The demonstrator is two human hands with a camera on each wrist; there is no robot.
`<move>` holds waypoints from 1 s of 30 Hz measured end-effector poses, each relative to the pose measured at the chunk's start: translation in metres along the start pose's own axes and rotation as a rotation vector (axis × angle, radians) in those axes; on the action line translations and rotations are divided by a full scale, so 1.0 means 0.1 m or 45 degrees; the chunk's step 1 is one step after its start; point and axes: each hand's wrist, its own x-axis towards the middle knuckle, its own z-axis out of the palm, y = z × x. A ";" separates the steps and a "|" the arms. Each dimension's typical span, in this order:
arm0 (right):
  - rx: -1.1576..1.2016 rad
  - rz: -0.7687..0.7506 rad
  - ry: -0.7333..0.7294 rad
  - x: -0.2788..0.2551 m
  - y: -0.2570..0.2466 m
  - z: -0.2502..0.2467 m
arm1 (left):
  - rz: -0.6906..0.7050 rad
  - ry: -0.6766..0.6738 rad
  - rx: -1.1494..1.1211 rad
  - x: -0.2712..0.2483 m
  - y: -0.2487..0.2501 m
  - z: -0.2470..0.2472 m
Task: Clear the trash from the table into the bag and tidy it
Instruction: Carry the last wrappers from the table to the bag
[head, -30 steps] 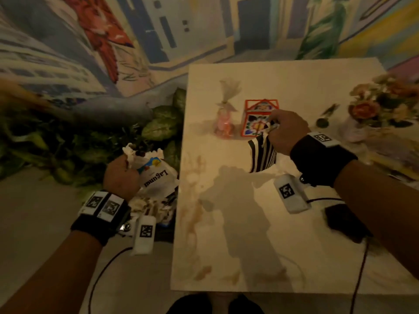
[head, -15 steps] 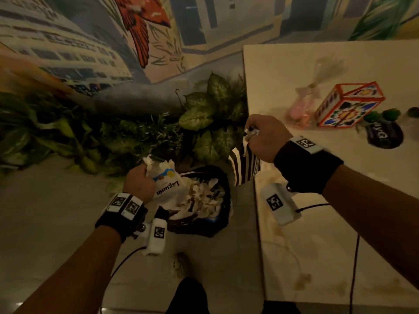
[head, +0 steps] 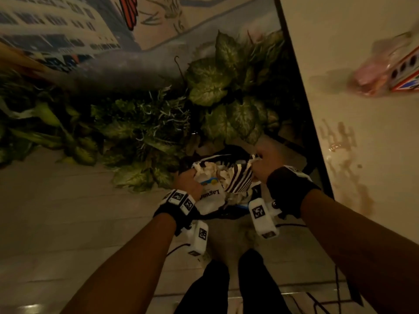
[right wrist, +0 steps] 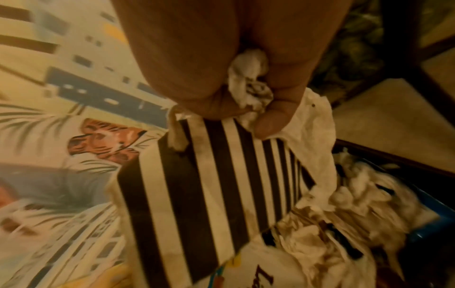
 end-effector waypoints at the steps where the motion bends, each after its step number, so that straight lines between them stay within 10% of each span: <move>1: 0.051 0.063 0.000 0.09 0.09 0.09 | -0.016 -0.024 0.020 0.09 -0.03 0.07; 30: -0.229 0.407 -0.190 2.03 1.34 1.63 | -0.186 -0.375 0.278 1.86 -0.59 1.47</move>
